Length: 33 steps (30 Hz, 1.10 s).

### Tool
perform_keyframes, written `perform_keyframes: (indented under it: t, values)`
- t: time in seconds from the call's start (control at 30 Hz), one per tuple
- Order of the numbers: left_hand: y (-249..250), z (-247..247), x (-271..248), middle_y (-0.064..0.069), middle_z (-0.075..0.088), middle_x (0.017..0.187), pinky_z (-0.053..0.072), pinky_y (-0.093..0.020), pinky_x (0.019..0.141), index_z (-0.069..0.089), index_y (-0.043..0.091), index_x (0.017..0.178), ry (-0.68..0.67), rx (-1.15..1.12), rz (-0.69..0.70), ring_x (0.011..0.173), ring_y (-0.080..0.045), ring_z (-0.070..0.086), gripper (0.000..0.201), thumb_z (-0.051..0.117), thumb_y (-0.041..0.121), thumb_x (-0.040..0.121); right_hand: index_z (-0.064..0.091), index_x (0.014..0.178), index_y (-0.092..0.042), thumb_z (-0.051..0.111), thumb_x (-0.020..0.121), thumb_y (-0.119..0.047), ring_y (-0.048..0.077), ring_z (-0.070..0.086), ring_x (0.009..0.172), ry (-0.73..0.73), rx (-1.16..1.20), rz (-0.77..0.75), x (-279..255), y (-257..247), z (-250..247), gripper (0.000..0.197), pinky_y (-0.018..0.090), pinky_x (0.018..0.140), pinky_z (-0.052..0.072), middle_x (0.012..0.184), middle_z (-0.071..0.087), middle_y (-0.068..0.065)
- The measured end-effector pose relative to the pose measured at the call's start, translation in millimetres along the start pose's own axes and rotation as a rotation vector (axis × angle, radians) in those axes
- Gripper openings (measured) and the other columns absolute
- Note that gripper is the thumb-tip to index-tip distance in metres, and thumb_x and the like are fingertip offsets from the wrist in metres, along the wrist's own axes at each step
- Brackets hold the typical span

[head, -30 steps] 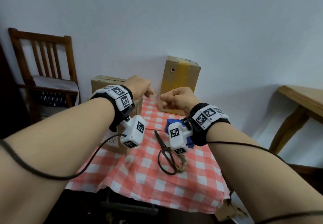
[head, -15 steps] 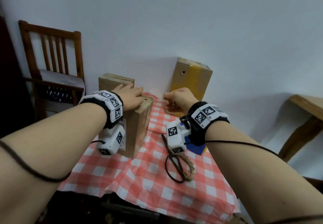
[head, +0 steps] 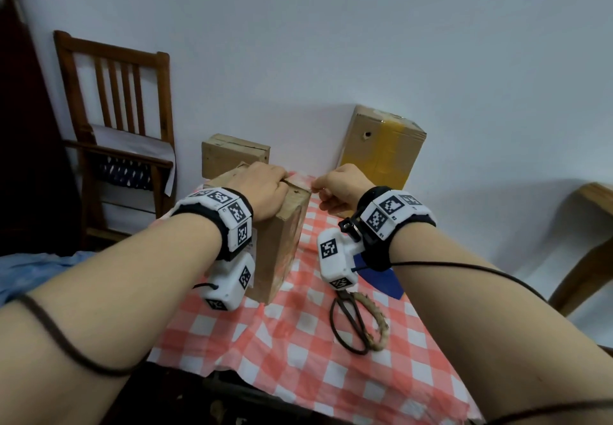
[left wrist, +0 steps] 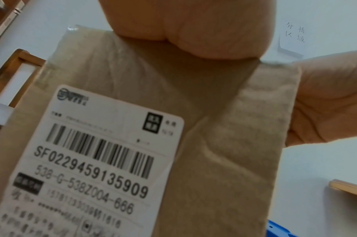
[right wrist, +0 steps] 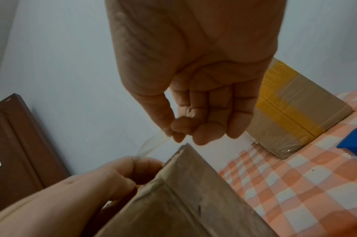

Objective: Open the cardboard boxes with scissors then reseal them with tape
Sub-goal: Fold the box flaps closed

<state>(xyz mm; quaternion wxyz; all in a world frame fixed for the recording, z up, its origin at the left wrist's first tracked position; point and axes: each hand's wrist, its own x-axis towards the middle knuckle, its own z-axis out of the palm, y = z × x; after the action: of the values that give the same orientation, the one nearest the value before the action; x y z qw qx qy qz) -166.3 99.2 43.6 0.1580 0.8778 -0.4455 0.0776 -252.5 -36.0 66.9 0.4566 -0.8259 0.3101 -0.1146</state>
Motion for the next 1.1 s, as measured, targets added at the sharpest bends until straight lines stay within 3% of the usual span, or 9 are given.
perform_keyframes:
  t: [0.17,0.37,0.57,0.67,0.77,0.83,1.0,1.1]
  values:
    - [-1,2,2,-0.006,0.055,0.133,0.040,-0.038,0.100,0.054,0.017,0.129,0.020,-0.008,-0.008,0.122,-0.022,0.048,0.039,0.031,0.024,0.098,0.061,0.076,-0.006,0.072,0.083,-0.019,0.017,0.059,0.056,0.008,-0.104,-0.048,7,0,2,0.018,0.032,0.068,0.054,0.063,0.059,0.004]
    - [-1,3,3,-0.008,0.056,0.131,0.039,-0.037,0.097,0.054,0.015,0.127,0.019,0.006,-0.013,0.121,-0.023,0.048,0.038,0.032,0.023,0.097,0.056,0.066,-0.010,0.074,0.082,-0.024,0.010,0.053,0.044,-0.029,-0.225,-0.091,7,-6,9,0.028,0.019,0.039,0.039,0.056,0.058,0.000]
    - [1,1,0,-0.009,0.053,0.135,0.040,-0.037,0.096,0.046,0.018,0.135,0.018,-0.032,-0.046,0.122,-0.025,0.049,0.041,0.034,0.025,0.097,0.057,0.069,-0.008,0.075,0.079,-0.021,0.009,0.050,0.036,-0.002,-0.302,-0.087,6,-12,12,0.024,0.020,0.038,0.037,0.051,0.056,0.000]
    - [2,-2,-2,-0.009,0.055,0.129,0.045,-0.038,0.089,0.039,0.019,0.135,0.001,-0.056,-0.066,0.112,-0.027,0.054,0.039,0.036,0.025,0.097,0.057,0.071,-0.008,0.074,0.081,-0.024,0.010,0.050,0.038,0.017,-0.370,-0.106,6,-14,13,0.025,0.018,0.037,0.037,0.056,0.057,0.002]
    - [3,-4,-4,-0.009,0.057,0.111,0.041,-0.036,0.072,0.037,0.018,0.119,-0.007,-0.063,-0.063,0.092,-0.026,0.055,0.023,0.036,0.021,0.096,0.060,0.077,-0.007,0.074,0.081,-0.027,0.012,0.056,0.046,0.033,-0.445,-0.124,5,-16,14,0.024,0.020,0.041,0.042,0.062,0.061,0.003]
    - [5,-6,-6,-0.009,0.055,0.103,0.035,-0.033,0.067,0.036,0.017,0.111,-0.013,-0.055,-0.060,0.085,-0.025,0.053,0.016,0.036,0.020,0.095,0.063,0.082,-0.006,0.075,0.080,-0.029,0.016,0.062,0.054,0.033,-0.468,-0.121,6,-17,15,0.026,0.024,0.045,0.047,0.069,0.066,0.005]
    - [9,-7,-7,-0.004,0.053,0.101,0.031,-0.032,0.071,0.042,0.020,0.107,-0.001,-0.033,-0.030,0.087,-0.020,0.042,0.014,0.035,0.018,0.095,0.068,0.085,-0.006,0.076,0.076,-0.035,0.022,0.071,0.075,0.050,-0.523,-0.111,7,-17,15,0.032,0.035,0.072,0.059,0.082,0.072,0.007]
    - [7,-3,-3,-0.005,0.059,0.112,0.032,-0.032,0.075,0.050,0.021,0.110,-0.003,-0.020,0.004,0.091,-0.018,0.041,0.022,0.035,0.019,0.095,0.066,0.081,-0.008,0.076,0.076,-0.036,0.022,0.071,0.074,0.052,-0.560,-0.122,7,-18,15,0.030,0.039,0.073,0.060,0.079,0.072,0.005]
